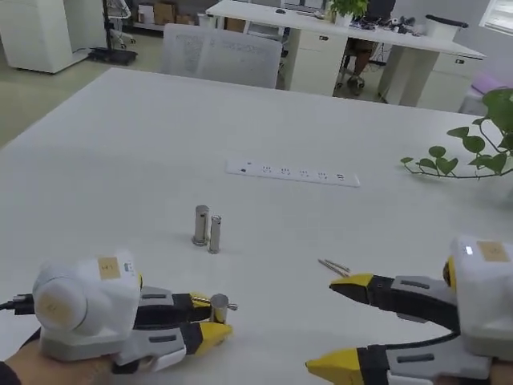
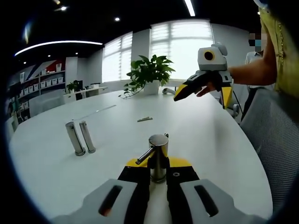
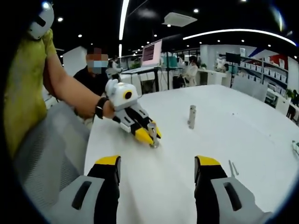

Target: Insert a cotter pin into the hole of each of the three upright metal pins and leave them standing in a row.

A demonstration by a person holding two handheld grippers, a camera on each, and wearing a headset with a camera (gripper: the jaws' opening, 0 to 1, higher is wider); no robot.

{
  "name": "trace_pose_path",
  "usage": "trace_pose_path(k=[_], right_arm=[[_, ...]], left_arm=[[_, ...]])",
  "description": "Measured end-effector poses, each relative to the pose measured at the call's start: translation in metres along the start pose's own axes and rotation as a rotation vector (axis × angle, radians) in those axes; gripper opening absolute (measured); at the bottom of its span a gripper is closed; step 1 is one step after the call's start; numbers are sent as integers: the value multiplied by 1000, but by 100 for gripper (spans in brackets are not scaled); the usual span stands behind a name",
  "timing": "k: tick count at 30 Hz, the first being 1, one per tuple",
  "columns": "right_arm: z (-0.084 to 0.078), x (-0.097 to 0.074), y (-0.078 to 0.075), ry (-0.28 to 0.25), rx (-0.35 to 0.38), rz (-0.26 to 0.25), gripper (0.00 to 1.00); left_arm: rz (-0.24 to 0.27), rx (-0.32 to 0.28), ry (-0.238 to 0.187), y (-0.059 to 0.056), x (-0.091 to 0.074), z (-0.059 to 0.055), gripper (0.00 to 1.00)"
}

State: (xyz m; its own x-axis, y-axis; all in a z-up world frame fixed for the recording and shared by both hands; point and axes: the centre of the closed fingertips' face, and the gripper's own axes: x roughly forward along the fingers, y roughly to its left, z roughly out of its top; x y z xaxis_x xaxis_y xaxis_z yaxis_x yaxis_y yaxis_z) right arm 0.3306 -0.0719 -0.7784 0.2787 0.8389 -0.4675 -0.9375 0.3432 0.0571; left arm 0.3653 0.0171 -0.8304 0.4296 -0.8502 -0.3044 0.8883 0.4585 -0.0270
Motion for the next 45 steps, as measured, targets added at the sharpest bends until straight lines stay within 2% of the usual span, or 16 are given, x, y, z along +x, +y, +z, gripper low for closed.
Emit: trace_pose_path(k=[4,10,14,20,25,34,35,45], right_arm=[[4,-1,-2,-16,7,-4,65],[6,0,-3,-23,15,-5,65],[5,2,-4,-24,24,-5,65],[4,3,-8,-24,32,-6,65],[3,4,-11,-21,40,-7,64],[3,3,-11,-14,41,-8,63],[4,3,-11,-15,42,-8,63],[4,2,-12,-11,43,-11,63]], left_arm=[[13,0,-12,13,-5,6,10],[64,12,-3,45,-18,10,10],[92,17,8,63,-23,9,10],[111,8,24,81,-27,3,10],[120,-8,29,87,-26,-2,10],[111,-20,37,87,-24,-11,10],[101,-23,25,87,-25,-10,10],[84,-35,1,86,-25,-8,11]])
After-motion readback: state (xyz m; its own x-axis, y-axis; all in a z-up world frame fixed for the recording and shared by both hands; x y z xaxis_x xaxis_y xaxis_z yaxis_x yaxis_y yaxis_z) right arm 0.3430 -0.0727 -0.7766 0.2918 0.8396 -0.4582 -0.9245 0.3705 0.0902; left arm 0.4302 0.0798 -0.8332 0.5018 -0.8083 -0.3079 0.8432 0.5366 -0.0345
